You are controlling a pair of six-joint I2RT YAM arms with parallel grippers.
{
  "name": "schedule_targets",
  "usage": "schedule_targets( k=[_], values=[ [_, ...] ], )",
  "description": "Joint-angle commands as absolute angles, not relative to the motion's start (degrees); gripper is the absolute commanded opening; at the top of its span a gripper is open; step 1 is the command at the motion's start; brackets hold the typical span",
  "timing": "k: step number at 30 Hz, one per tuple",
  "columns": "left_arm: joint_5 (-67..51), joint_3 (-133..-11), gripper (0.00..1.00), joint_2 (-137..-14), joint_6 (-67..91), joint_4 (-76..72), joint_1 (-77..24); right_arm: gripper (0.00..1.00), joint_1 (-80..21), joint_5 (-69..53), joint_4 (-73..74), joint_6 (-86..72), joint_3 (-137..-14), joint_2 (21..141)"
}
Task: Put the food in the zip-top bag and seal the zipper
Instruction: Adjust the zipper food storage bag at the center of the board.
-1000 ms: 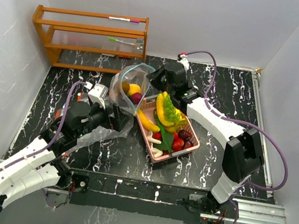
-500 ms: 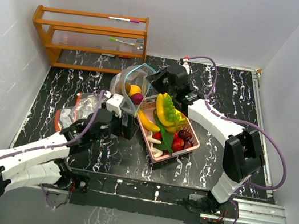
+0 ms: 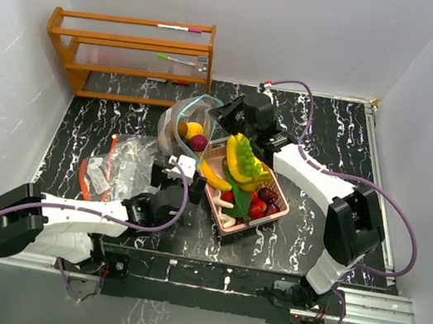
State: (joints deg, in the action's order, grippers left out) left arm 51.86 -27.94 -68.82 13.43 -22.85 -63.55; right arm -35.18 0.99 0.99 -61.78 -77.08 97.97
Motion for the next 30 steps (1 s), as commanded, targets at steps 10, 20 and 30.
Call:
schedule_targets(
  k=[10,20,30],
  values=[
    [61.11,-20.64,0.93,-71.89,-3.39,-59.99,-65.3,0.08,-35.57,-1.36,-4.55,-61.53,-78.11,93.87],
    [62.9,-19.44,0.89,-74.66,-10.77,-73.89,-66.7,0.08,-36.62,-1.81,-3.6,-61.36,-78.78,93.75],
    [63.77,-18.96,0.97,-66.53,-2.83,-60.57,-66.95,0.08,-37.33,-2.09,-4.48,-61.91,-77.27,92.5]
  ],
)
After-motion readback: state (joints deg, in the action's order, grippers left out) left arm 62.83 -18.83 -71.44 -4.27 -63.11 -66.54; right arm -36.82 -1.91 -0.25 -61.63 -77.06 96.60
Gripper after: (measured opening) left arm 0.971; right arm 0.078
